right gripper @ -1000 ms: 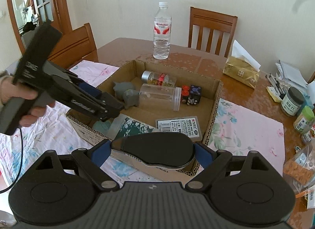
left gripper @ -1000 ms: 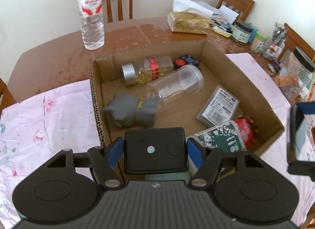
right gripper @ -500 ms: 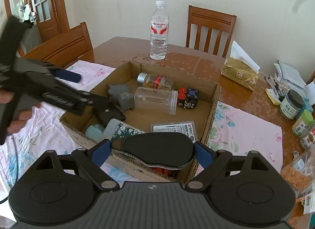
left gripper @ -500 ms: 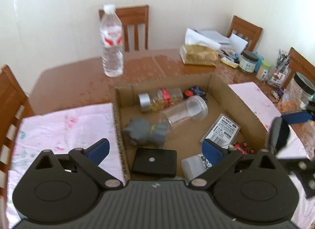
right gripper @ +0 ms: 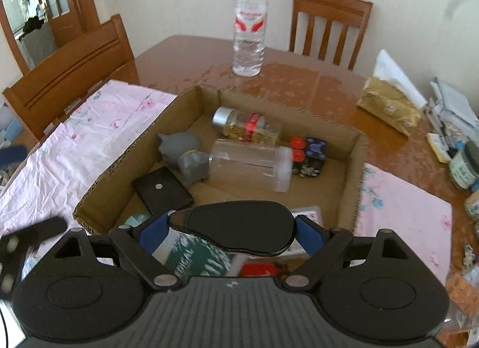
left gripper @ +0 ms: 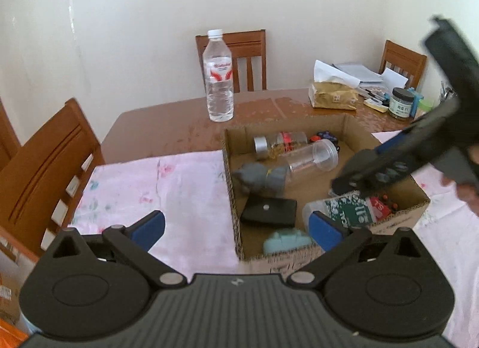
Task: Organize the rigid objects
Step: 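Lower the black pad and black paddle into the box and open both grippers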
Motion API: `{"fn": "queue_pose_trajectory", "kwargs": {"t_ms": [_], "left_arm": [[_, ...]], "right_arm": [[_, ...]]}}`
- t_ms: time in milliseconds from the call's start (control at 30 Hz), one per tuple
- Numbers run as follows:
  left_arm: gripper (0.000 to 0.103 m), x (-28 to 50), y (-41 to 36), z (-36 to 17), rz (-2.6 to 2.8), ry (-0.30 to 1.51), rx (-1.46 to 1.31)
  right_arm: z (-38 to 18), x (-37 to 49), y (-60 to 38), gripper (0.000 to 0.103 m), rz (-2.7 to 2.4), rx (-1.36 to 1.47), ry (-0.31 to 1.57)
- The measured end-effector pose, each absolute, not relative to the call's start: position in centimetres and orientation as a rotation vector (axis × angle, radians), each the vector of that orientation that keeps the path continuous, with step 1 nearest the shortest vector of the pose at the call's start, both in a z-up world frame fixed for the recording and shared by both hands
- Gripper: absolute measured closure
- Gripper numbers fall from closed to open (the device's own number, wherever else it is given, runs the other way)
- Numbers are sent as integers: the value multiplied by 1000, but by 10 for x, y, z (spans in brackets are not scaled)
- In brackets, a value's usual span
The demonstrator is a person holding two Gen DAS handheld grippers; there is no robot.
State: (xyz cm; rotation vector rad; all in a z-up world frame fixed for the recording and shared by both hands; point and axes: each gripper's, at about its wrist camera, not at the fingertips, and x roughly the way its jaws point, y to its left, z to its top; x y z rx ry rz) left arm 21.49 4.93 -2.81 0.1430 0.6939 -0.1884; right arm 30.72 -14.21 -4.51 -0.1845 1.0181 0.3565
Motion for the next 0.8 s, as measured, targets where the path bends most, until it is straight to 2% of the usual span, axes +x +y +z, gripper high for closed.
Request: {"fn": "queue_pose_trajectory", "kwargs": {"t_ms": [300,367,800], "left_arm": [[1,198,63,-21,-158,671,109],[1,197,66,-20,-148,668,101],[1,203,67,-16,-114,708,93]], "right_arm": [[-63,331,-112,9,304,-228,1104],[-64,333,-109,0,296,-236,1097],[-35,313,-114,0,220,-229,1058]]}}
